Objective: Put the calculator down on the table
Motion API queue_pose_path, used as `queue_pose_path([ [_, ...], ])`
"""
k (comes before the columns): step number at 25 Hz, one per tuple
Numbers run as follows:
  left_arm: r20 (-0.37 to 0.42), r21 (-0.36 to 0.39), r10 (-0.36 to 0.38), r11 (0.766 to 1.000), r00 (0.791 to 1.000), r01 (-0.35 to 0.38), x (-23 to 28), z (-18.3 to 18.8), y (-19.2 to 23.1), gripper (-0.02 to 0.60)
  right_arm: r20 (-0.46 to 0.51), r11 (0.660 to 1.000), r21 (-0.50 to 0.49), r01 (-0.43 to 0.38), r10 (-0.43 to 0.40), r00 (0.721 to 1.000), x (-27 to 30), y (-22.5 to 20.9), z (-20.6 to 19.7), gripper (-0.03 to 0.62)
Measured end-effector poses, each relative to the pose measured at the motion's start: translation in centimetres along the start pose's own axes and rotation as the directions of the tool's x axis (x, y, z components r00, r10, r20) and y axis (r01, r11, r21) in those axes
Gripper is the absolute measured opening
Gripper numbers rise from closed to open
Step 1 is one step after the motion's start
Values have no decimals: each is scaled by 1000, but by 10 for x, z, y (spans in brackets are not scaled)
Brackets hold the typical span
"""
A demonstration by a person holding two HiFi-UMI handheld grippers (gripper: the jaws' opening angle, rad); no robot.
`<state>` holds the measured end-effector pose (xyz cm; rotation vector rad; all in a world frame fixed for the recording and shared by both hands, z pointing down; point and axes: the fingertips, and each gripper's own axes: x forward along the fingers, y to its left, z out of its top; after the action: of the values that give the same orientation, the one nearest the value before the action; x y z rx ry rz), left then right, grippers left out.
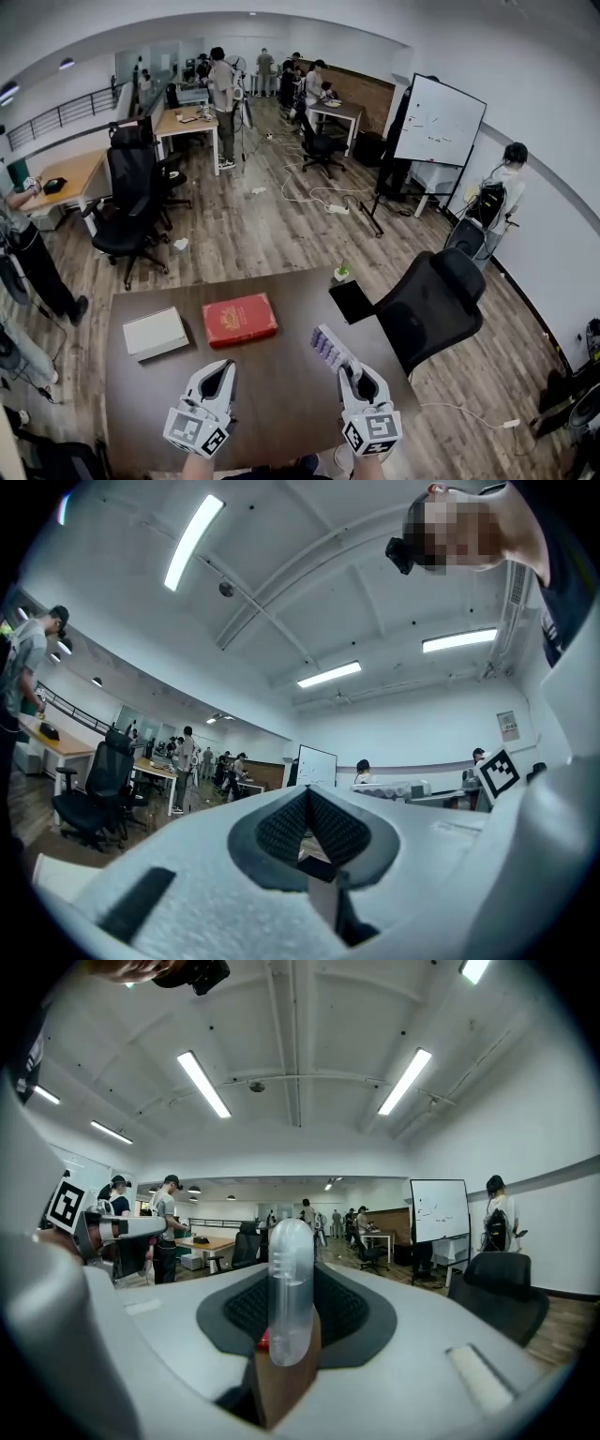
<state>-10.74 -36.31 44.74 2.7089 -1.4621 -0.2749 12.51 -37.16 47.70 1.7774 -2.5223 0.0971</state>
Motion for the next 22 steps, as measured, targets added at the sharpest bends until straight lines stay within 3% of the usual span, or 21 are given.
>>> queue_pose_path([
  [14, -8, 34, 110, 993, 994, -109, 12, -9, -1, -5, -19, 996, -14, -88, 88, 996, 24, -17, -8, 117],
  [22, -5, 43, 143, 989, 990, -143, 12, -27, 10, -5, -38, 994, 4, -108, 108, 993, 37, -21, -38, 117],
])
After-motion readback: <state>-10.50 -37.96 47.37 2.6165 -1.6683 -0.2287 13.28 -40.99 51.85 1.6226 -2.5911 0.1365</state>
